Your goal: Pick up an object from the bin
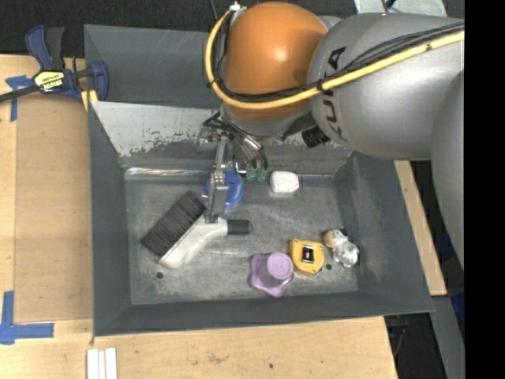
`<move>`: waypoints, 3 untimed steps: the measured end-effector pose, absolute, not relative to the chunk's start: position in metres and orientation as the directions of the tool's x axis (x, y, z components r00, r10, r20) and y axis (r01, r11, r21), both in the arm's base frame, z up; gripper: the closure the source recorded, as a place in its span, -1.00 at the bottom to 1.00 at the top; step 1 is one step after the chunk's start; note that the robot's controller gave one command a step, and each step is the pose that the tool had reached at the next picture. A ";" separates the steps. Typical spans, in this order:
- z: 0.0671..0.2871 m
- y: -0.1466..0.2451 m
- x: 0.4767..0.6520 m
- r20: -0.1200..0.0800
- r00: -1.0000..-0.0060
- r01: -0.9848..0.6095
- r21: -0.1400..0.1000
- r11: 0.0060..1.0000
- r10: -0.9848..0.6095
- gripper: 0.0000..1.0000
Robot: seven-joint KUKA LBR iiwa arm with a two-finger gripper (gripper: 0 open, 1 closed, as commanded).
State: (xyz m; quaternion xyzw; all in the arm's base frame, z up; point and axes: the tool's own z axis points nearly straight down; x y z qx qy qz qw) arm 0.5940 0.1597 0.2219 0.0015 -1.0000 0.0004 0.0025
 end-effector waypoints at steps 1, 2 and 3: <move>0.227 0.159 0.596 -0.003 -1.000 -0.001 0.001 1.000 -0.001 -1.00; 0.181 0.150 0.582 -0.009 -1.000 -0.011 0.003 1.000 -0.011 -1.00; 0.121 0.142 0.568 -0.006 -0.994 -0.107 0.001 0.994 -0.107 -1.00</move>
Offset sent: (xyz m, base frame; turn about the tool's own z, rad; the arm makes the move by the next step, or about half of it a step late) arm -0.0389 -0.0291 -0.1289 -0.0224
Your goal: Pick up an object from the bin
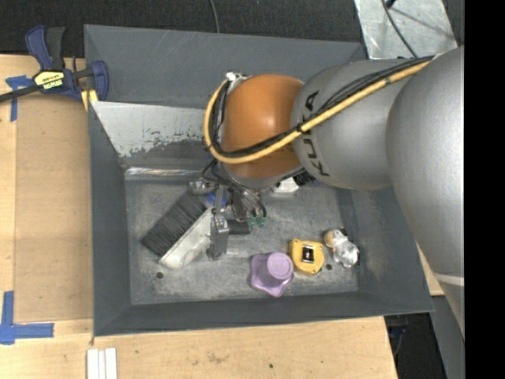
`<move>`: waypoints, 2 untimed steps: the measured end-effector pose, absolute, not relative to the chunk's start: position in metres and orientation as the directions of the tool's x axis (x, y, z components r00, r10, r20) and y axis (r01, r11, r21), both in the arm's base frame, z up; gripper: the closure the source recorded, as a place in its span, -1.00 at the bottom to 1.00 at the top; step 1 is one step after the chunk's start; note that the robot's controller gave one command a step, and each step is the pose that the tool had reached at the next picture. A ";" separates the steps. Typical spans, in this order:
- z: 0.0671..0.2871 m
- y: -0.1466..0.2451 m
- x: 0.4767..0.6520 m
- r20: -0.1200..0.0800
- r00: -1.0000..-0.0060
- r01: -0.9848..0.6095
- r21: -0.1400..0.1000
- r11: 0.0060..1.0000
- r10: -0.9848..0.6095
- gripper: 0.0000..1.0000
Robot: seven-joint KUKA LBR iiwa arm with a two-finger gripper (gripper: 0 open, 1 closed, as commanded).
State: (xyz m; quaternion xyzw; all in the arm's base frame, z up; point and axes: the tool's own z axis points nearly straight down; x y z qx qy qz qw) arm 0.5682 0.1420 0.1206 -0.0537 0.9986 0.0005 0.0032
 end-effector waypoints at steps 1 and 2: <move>0.076 0.153 0.549 -0.024 -0.981 -0.193 0.003 0.981 -0.193 1.00; 0.076 0.153 0.549 -0.024 -0.981 -0.193 0.003 0.981 -0.192 1.00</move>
Offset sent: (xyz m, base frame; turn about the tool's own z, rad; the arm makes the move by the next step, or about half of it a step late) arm 0.0000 0.0000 0.0000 0.0000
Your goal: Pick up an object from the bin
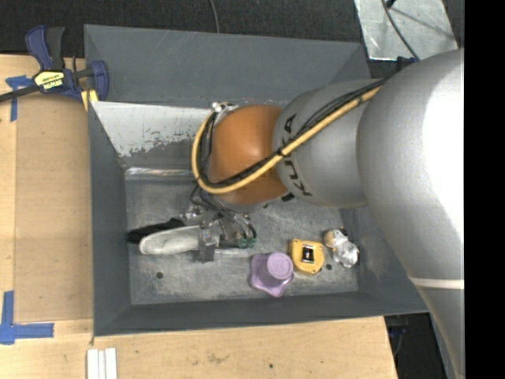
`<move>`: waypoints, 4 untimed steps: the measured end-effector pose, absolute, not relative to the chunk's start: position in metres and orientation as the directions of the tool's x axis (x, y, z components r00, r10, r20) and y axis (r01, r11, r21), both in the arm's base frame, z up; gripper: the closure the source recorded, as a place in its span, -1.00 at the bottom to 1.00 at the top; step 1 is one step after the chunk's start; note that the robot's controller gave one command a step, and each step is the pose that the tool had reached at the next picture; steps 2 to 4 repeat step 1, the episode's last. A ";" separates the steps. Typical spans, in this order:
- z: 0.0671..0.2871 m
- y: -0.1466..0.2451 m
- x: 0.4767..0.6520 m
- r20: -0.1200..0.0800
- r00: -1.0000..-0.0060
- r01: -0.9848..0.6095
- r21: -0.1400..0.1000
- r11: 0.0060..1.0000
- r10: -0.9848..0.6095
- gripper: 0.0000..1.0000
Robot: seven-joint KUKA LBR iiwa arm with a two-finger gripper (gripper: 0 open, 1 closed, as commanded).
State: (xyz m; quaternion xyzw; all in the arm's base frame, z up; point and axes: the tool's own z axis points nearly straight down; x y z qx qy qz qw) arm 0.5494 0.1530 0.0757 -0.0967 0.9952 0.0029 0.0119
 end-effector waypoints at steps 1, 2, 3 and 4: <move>0.255 0.164 0.538 -0.010 -0.933 -0.361 -0.001 0.933 -0.361 1.00; 0.255 0.164 0.538 -0.010 -0.933 -0.361 -0.001 0.933 -0.361 1.00; 0.255 0.164 0.538 -0.010 -0.933 -0.361 -0.001 0.933 -0.361 1.00; 0.255 0.164 0.538 -0.010 -0.933 -0.361 -0.001 0.933 -0.361 1.00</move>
Offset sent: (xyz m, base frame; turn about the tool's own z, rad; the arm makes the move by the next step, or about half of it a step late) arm 0.0000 0.0000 0.0000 0.0000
